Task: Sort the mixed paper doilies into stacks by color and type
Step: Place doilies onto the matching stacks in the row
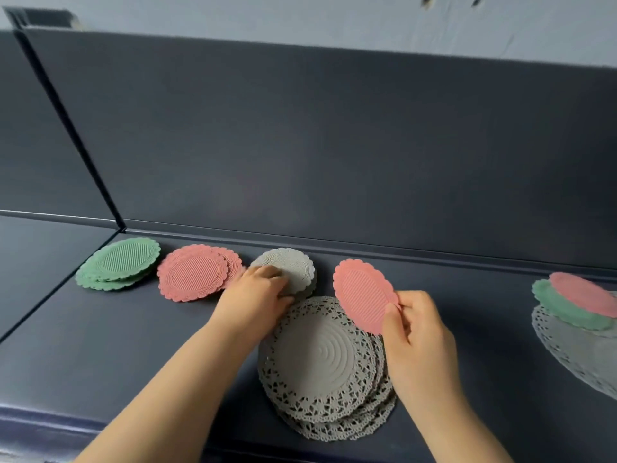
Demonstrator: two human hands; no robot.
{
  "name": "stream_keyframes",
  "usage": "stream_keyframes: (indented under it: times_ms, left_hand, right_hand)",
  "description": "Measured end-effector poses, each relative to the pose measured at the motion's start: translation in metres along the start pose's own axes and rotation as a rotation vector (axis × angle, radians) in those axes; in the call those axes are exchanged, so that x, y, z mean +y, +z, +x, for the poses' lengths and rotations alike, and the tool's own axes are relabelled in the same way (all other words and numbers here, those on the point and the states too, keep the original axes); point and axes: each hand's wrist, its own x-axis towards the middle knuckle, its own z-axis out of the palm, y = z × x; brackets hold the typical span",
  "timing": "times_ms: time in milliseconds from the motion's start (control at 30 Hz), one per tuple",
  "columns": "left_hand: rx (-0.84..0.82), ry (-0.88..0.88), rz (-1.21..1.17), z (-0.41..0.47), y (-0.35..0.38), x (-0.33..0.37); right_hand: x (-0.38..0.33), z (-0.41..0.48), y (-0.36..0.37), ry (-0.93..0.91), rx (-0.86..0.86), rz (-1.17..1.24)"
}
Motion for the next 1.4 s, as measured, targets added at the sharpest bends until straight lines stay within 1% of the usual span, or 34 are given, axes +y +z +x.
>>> stream_keyframes:
  times_ms: [67, 133, 233, 433, 533, 600, 667, 767, 800, 833, 900, 933, 967, 1067, 1200, 1267, 1400]
  left_hand:
    - [-0.029, -0.014, 0.056, -0.005, 0.000, 0.003]
    - [0.046, 0.046, 0.080, -0.014, -0.011, 0.008]
    - [0.144, 0.087, 0.123, -0.029, -0.025, 0.005]
    - [0.136, 0.023, 0.145, -0.050, -0.039, -0.027]
    - [0.167, -0.026, 0.115, -0.054, -0.045, -0.054]
    - [0.176, -0.031, 0.104, -0.056, -0.050, -0.077]
    - [0.182, -0.034, 0.096, -0.061, -0.058, -0.106]
    - [0.191, -0.025, 0.086, -0.065, -0.068, -0.146]
    - [0.186, -0.017, 0.086, -0.067, -0.071, -0.158]
    - [0.184, -0.008, 0.079, -0.068, -0.074, -0.170]
    - [0.197, 0.020, 0.060, -0.070, -0.079, -0.192]
    - [0.200, 0.035, 0.056, -0.070, -0.082, -0.201]
    - [0.199, 0.052, 0.057, -0.069, -0.085, -0.210]
    - [0.185, 0.105, 0.048, -0.066, -0.088, -0.228]
    - [0.139, 0.178, -0.019, -0.062, -0.085, -0.228]
    - [0.127, 0.213, -0.048, -0.063, -0.082, -0.226]
    - [0.112, 0.268, -0.075, -0.066, -0.077, -0.223]
  right_hand:
    - [0.003, 0.005, -0.003, 0.011, -0.004, -0.006]
    - [0.004, 0.010, -0.001, 0.022, -0.026, -0.004]
    - [0.003, 0.020, 0.007, 0.021, -0.070, 0.014]
    - [-0.010, 0.032, 0.039, -0.035, -0.103, -0.003]
    - [-0.029, 0.035, 0.059, -0.060, -0.139, -0.016]
    - [-0.046, 0.039, 0.076, -0.082, -0.176, -0.071]
    - [-0.070, 0.043, 0.101, -0.118, -0.150, -0.111]
    - [-0.102, 0.046, 0.150, -0.224, -0.017, -0.169]
    - [-0.110, 0.045, 0.171, -0.260, -0.040, -0.219]
    - [-0.116, 0.042, 0.191, -0.268, -0.140, -0.280]
    - [-0.116, 0.032, 0.231, -0.255, -0.449, -0.489]
    - [-0.112, 0.025, 0.244, -0.268, -0.547, -0.593]
    - [-0.110, 0.019, 0.253, -0.279, -0.575, -0.645]
    - [-0.112, 0.008, 0.255, -0.195, -0.478, -0.566]
    - [-0.122, -0.009, 0.244, -0.137, -0.385, -0.504]
    - [-0.128, -0.020, 0.242, -0.130, -0.362, -0.476]
    - [-0.134, -0.032, 0.243, -0.174, -0.331, -0.474]
